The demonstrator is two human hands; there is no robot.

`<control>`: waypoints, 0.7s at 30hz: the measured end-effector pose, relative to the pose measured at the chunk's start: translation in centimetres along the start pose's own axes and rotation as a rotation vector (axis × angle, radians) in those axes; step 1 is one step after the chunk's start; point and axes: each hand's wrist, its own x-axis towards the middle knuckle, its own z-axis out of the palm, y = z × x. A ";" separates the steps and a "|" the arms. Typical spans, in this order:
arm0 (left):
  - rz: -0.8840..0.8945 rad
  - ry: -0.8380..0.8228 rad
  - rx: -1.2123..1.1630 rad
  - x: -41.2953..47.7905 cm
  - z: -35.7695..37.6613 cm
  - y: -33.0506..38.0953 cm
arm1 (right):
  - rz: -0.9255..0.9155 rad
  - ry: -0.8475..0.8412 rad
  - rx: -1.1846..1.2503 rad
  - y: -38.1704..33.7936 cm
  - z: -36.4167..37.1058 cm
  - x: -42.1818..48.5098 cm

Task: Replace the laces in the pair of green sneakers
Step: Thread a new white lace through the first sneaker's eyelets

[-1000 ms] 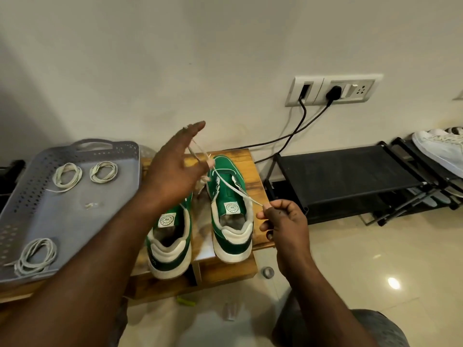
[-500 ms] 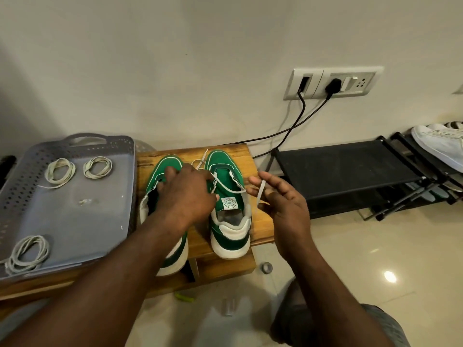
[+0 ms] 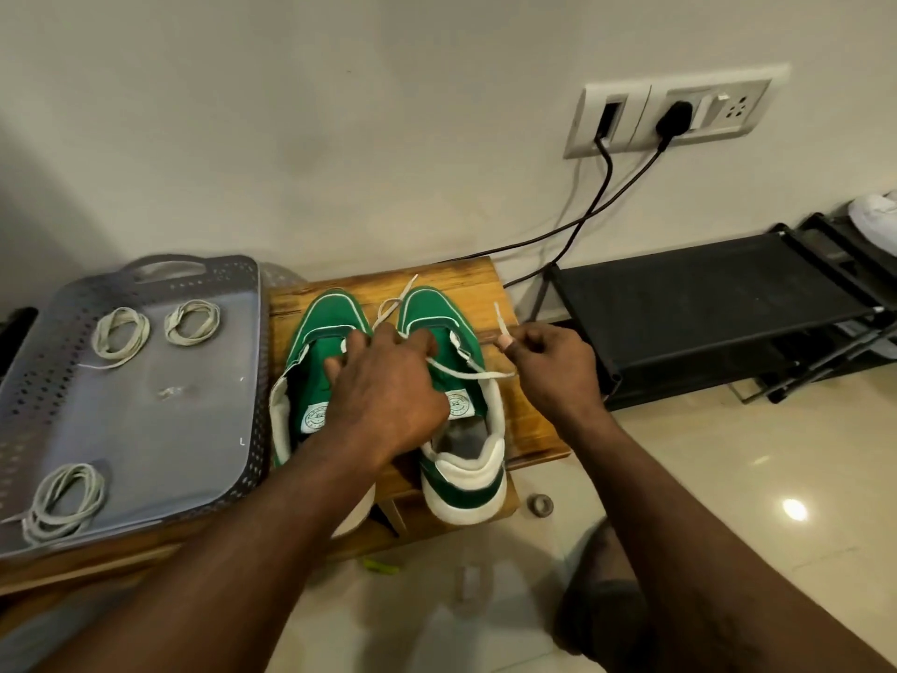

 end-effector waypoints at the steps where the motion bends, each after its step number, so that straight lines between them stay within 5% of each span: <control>1: 0.008 -0.003 0.008 0.3 -0.1 -0.1 | -0.014 -0.010 0.013 -0.1 0.0 -0.1; 8: 0.153 0.042 0.185 3.2 -1.0 -0.8 | -0.114 -0.040 0.118 -0.3 0.8 0.5; 12: 0.067 0.313 -0.367 5.5 -1.9 -0.6 | -0.162 0.065 0.216 -0.5 1.2 0.6; 14: 0.122 0.267 -0.635 6.5 -2.4 -0.3 | -0.182 0.153 0.272 -0.9 1.2 0.8; 17: 0.171 0.170 -0.553 7.2 -2.8 -0.3 | -0.240 0.299 0.230 -0.7 1.2 1.1; 21: 0.023 0.087 -0.386 7.7 -1.0 -1.3 | -0.296 0.342 0.069 0.1 1.2 1.5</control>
